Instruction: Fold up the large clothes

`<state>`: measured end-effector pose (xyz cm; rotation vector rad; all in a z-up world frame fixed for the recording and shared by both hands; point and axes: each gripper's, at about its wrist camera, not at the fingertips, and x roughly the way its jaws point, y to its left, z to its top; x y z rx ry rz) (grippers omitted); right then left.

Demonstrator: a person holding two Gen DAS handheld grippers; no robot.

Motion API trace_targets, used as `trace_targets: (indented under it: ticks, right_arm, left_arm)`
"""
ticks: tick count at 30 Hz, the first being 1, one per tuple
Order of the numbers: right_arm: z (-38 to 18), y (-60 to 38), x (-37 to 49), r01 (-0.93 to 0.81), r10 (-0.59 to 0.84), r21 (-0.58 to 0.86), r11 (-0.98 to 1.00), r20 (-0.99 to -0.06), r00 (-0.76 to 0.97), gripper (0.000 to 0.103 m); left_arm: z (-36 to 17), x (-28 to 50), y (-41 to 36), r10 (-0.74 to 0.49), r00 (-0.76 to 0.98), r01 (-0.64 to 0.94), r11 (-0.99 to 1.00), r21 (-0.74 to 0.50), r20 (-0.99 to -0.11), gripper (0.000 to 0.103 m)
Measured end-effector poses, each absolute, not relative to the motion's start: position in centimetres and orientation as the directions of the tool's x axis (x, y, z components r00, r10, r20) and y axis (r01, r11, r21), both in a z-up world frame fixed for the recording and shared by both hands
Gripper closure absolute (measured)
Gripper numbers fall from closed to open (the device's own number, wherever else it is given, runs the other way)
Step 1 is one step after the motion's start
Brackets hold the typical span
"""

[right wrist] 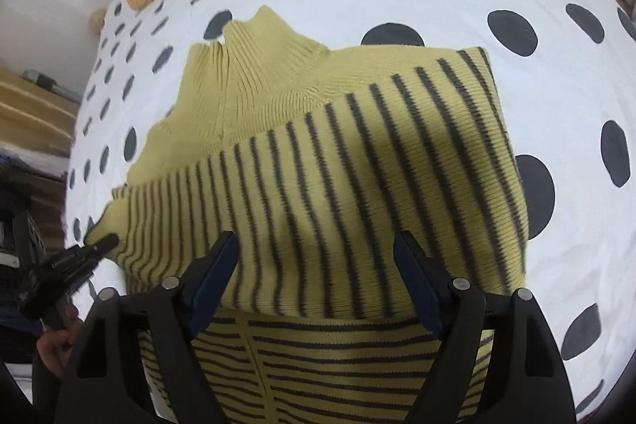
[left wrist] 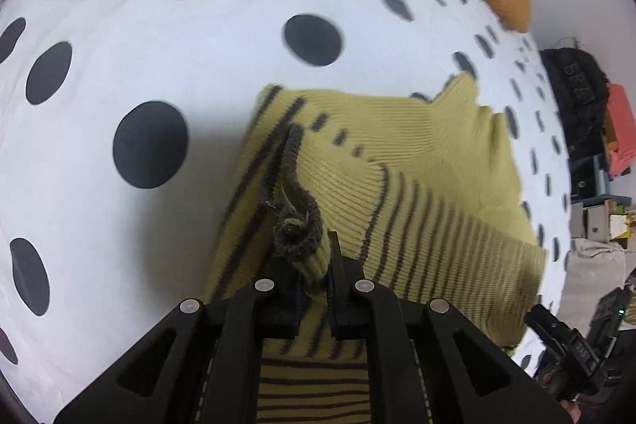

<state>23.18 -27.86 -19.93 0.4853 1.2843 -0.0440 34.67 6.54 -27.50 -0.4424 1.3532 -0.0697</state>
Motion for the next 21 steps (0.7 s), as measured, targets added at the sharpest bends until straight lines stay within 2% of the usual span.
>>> trace_targets:
  ticks: [3, 6, 9, 11, 14, 16, 18, 21]
  right_arm:
    - [-20.5, -26.6, 23.7, 0.250, 0.127, 0.188, 0.950, -0.962, 0.241, 0.023]
    - [-21.9, -26.0, 23.8, 0.209, 0.094, 0.142, 0.967, -0.970, 0.225, 0.023]
    - [-22.4, -26.9, 23.9, 0.252, 0.131, 0.181, 0.951, -0.970, 0.203, 0.023]
    - [-20.1, -27.9, 23.2, 0.279, 0.138, 0.226, 0.933, -0.943, 0.303, 0.023]
    - [-18.0, -29.1, 23.0, 0.281, 0.110, 0.221, 0.934, -0.925, 0.363, 0.023]
    - [-18.1, -29.8, 24.0, 0.287, 0.086, 0.194, 0.938, -0.933, 0.350, 0.023]
    - [-18.9, -29.9, 25.1, 0.267, 0.165, 0.270, 0.925, -0.920, 0.356, 0.023]
    - [-20.8, -28.9, 26.4, 0.225, 0.244, 0.325, 0.918, -0.914, 0.324, 0.023]
  left_arm:
    - [-29.4, 34.6, 6.9, -0.299, 0.183, -0.218, 0.917, -0.335, -0.937, 0.093]
    - [-29.9, 34.3, 7.1, -0.294, 0.180, -0.223, 0.917, -0.330, -0.939, 0.091]
    - [-28.1, 33.8, 8.3, -0.298, 0.232, -0.251, 0.901, -0.353, -0.926, 0.091]
    - [-26.1, 33.2, 9.0, -0.284, 0.271, -0.255, 0.900, -0.353, -0.920, 0.091]
    - [-23.6, 33.3, 7.6, -0.300, 0.299, -0.196, 0.910, -0.366, -0.906, 0.092]
    - [-22.6, 33.8, 4.5, -0.336, 0.296, -0.095, 0.921, -0.378, -0.894, 0.094]
    - [-22.8, 34.4, 1.4, -0.362, 0.281, -0.019, 0.924, -0.382, -0.889, 0.091]
    - [-24.7, 35.3, -1.1, -0.359, 0.230, -0.018, 0.928, -0.373, -0.905, 0.091]
